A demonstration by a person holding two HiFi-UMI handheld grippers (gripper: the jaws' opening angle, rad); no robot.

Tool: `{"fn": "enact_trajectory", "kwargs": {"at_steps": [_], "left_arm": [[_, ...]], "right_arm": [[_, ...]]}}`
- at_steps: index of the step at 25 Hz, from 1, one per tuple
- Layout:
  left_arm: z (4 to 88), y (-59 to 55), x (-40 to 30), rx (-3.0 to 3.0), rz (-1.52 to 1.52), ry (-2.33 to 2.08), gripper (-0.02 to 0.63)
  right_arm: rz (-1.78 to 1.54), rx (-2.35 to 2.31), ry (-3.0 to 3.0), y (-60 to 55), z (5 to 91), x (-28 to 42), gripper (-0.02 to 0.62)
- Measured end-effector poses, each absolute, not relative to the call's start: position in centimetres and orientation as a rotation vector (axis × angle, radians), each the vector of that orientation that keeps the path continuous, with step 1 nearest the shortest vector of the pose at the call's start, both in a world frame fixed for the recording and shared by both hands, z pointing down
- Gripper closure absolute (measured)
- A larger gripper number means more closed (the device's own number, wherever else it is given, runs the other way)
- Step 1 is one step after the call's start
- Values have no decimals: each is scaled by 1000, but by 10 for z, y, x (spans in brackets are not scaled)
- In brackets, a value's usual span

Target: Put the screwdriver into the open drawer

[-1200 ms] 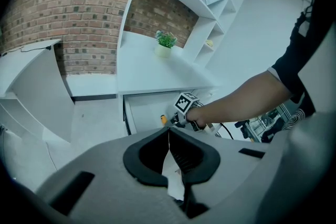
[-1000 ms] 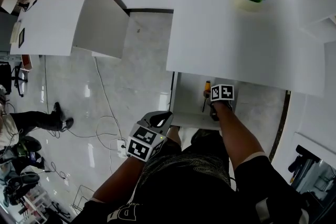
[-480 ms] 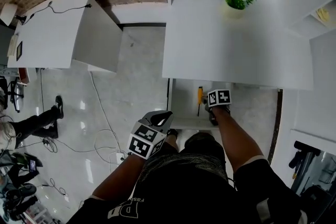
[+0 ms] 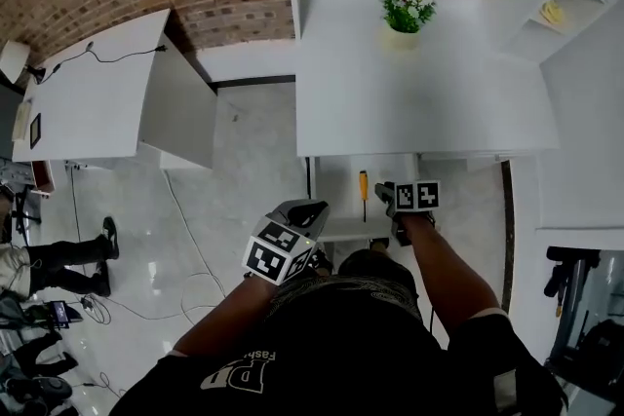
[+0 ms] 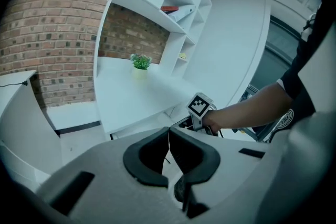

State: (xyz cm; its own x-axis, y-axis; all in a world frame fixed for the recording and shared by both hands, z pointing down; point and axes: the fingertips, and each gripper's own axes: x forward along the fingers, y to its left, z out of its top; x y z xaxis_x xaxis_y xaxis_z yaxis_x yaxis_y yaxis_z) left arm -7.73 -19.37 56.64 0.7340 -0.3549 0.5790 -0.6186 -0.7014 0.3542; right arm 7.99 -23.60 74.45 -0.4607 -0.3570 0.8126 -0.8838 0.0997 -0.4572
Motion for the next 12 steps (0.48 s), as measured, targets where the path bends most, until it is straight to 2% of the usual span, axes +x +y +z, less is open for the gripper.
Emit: {"fn": "enact_trajectory", "kwargs": {"at_steps": [12], "left_arm": [[501, -185, -69, 2537, 523, -724, 586]], "right_arm": [[1102, 1299, -2280, -201, 581, 55, 479]]}}
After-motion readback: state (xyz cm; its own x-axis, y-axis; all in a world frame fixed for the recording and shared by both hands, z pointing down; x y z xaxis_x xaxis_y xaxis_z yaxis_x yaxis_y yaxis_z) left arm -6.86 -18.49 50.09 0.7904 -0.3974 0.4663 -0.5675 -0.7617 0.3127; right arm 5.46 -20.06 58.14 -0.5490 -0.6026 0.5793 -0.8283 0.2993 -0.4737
